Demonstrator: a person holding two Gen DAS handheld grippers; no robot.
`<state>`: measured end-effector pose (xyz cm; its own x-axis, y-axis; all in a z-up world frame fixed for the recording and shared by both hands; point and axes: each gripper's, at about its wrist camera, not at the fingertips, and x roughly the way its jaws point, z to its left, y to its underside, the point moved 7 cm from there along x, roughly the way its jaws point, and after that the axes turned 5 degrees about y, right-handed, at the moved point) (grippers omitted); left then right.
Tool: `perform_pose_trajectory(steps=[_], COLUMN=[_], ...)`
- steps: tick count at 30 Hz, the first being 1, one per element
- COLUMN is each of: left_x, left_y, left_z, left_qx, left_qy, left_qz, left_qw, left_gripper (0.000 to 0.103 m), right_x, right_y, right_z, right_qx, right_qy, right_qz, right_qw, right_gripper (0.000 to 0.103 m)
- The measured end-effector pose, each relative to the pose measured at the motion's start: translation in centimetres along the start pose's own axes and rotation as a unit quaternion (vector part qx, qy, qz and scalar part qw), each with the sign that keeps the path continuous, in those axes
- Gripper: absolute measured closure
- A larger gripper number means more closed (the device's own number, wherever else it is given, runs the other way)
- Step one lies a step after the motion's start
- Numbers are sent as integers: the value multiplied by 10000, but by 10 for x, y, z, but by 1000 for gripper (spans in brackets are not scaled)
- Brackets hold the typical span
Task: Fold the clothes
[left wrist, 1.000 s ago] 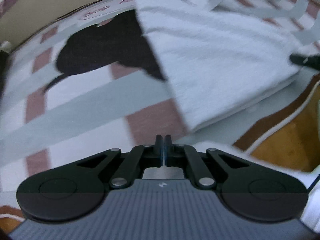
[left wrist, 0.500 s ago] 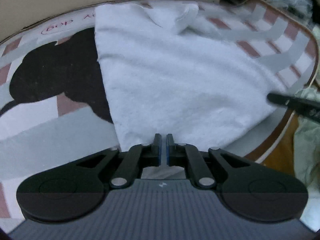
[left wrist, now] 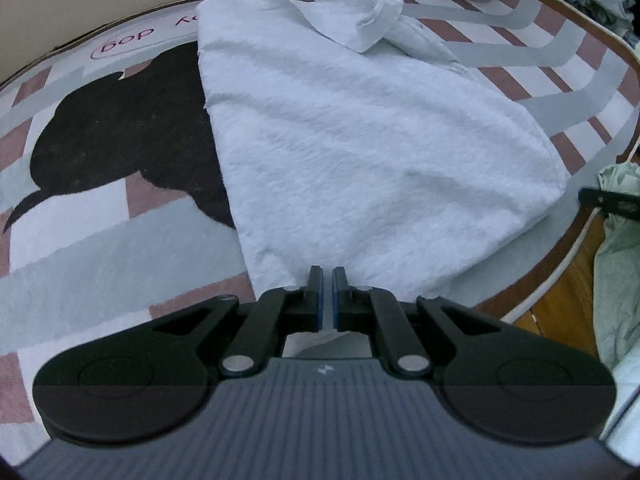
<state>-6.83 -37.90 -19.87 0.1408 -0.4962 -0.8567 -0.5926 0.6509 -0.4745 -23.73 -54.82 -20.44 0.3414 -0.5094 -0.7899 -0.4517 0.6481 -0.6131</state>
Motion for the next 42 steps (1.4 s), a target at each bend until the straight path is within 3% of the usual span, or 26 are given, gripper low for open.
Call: perform_pose_trajectory(steps=[2, 3, 5, 6, 7, 10, 12, 15, 19, 21, 25, 26, 27, 29, 33, 38, 42], left_x=[-1, -4, -16, -22, -26, -26, -21, -8, 5, 11, 26, 30, 35, 41, 50, 54, 56], left_y=[-8, -15, -32, -40, -49, -69, -82, -99, -117, -121, -130, -132, -133, -134, -130, -123, -122], left_z=[3, 8, 14, 18, 23, 32, 37, 46, 61, 70, 80, 82, 83, 85, 86, 89, 90], left_qx=[-119, -244, -266, -192, -109, 77, 202, 182, -88, -282, -532, -567, -630, -745, -714, -631, -673], left_qy=[145, 221, 259, 188, 99, 60, 50, 89, 240, 468, 705, 708, 707, 722, 599, 477, 440], left_qz=[113, 80, -251, -447, -594, -835, -980, -1124, -1287, -1315, -1370, -1381, -1380, -1369, -1278, -1222, -1205], left_qw=[9998, 9994, 9990, 9986, 9981, 9965, 9950, 9935, 9914, 9898, 9866, 9863, 9859, 9851, 9874, 9894, 9895], left_gripper=[96, 88, 73, 66, 64, 64, 64, 64, 64, 64, 64, 64, 64, 64, 64, 64, 64], right_x=[-11, -20, -41, -47, -51, -41, -23, 9, 47, 61, 78, 82, 83, 81, 74, 90, 103], right_y=[-11, -19, -46, -61, -77, -121, -145, -169, -173, -169, -169, -170, -171, -172, -185, -220, -240], right_z=[4, 12, 41, 56, 69, 111, 133, 151, 171, 173, 173, 173, 174, 181, 182, 160, 152], right_qx=[45, -158, -922, -1117, -1213, -1347, -1402, -1196, -698, -714, -509, -418, -452, -882, -1875, -2245, -2156], right_qy=[-777, -1081, -1511, -1769, -2035, -2528, -2463, -2168, -2157, -1983, -2105, -2132, -2169, -2163, -1572, -505, -375], right_qz=[233, 233, -26, -48, -4, 585, 1016, 1753, 2321, 2274, 2180, 2142, 2106, 1999, 1697, 1578, 1408], right_qw=[9967, 9937, 9842, 9779, 9715, 9563, 9536, 9529, 9459, 9507, 9516, 9523, 9521, 9516, 9546, 9603, 9656], right_gripper=[94, 94, 74, 55, 50, 51, 51, 70, 70, 69, 66, 69, 93, 99, 99, 99, 100])
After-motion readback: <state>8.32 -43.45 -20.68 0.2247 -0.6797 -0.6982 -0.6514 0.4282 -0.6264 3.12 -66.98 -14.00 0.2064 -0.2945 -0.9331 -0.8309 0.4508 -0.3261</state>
